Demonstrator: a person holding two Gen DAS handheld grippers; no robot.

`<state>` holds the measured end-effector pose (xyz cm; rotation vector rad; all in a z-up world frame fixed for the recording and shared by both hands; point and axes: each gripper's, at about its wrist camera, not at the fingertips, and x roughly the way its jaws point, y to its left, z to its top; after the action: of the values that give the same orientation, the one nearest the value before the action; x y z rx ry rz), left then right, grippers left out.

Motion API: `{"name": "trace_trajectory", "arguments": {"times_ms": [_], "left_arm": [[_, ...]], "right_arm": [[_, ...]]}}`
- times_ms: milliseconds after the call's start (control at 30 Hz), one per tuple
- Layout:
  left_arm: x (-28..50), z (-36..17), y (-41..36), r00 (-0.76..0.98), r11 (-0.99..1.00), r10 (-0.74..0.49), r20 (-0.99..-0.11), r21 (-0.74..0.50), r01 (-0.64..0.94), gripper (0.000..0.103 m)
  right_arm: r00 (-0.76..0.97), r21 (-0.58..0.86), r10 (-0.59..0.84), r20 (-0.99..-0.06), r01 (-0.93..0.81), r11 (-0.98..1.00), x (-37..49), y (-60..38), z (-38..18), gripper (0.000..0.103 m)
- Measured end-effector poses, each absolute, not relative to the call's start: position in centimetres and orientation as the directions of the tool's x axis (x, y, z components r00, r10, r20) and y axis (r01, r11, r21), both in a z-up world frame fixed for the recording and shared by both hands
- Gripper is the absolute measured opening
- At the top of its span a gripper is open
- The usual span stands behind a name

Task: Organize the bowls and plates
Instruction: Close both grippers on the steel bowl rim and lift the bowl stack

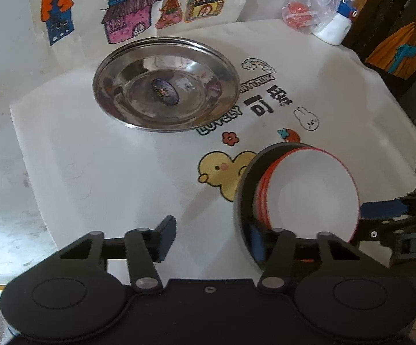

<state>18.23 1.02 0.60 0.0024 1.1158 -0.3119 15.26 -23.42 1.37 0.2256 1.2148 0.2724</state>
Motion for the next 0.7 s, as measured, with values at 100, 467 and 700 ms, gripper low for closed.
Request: {"name": "trace_trajectory", "arguments": {"times_ms": [100, 467, 700], "left_arm": [[18.3, 0.7, 0.7, 0.400, 0.949, -0.265, -0.877, -0.164, 0.268, 0.039], [18.3, 0.9, -0.1, 0.406, 0.931, -0.310, -0.860, -0.186, 0.315, 0.009], [18.2, 0.8, 0.1, 0.409, 0.929, -0.319, -0.855, -0.196, 0.314, 0.009]], "right_arm": [[0.315, 0.323, 0.333, -0.889, -0.084, 0.943, 15.4, -23.4, 1.4, 0.062], [0.305, 0.371, 0.391, -0.868, -0.125, 0.920, 15.5, -23.1, 1.5, 0.044], [0.311, 0.344, 0.367, -0.877, -0.130, 0.930, 15.8, -22.8, 1.8, 0.037]]}}
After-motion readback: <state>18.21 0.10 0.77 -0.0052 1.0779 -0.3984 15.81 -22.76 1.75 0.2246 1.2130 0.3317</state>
